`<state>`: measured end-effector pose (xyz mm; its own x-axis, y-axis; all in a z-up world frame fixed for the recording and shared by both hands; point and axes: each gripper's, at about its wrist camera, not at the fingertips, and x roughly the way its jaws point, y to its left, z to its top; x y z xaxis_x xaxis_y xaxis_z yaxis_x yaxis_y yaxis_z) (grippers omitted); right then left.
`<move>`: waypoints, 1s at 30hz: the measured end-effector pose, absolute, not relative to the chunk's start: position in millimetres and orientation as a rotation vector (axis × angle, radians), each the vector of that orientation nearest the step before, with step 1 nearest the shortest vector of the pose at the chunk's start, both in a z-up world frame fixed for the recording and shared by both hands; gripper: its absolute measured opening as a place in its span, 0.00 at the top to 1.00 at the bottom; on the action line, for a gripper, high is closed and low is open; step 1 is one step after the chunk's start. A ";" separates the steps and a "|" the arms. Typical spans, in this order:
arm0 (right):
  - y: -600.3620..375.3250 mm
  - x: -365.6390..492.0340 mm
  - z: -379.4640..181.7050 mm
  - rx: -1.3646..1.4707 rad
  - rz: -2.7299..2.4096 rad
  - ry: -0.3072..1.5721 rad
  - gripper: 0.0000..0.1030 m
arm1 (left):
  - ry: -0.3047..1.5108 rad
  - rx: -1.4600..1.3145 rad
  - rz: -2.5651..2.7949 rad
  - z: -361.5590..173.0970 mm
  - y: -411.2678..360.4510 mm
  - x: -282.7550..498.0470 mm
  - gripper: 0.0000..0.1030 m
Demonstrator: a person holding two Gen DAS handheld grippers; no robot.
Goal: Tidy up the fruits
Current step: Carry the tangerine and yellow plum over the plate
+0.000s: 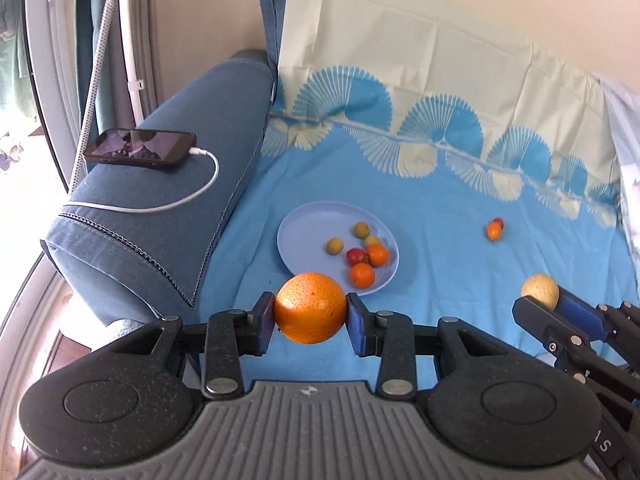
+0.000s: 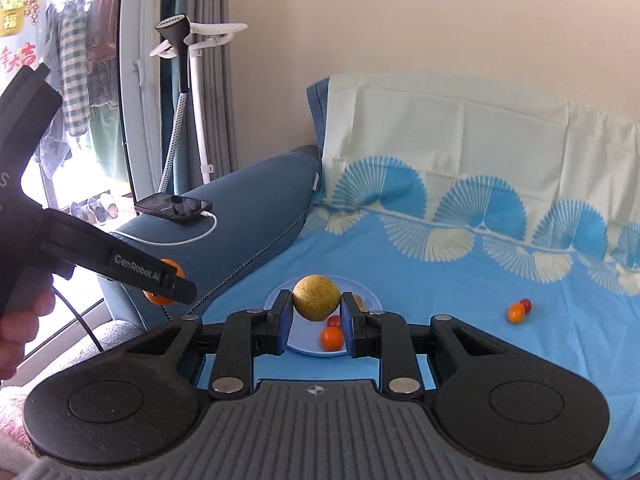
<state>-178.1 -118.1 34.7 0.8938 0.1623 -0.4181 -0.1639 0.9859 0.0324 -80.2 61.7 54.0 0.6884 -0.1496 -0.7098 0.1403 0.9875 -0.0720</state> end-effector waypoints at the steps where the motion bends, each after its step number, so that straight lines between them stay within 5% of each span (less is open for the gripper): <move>1: -117.3 -180.0 36.0 -0.006 0.164 0.432 0.74 | 0.790 -0.017 -0.165 55.2 62.8 -82.2 0.60; 30: -114.9 -157.8 17.5 -0.004 0.160 0.528 0.74 | 0.847 -0.005 -0.182 32.3 61.6 -59.5 0.60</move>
<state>-157.8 -114.9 17.5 0.8514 0.1513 -0.5022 -0.1532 0.9875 0.0378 -59.5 61.6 32.3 0.6475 -0.1623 -0.7445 0.1581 0.9844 -0.0771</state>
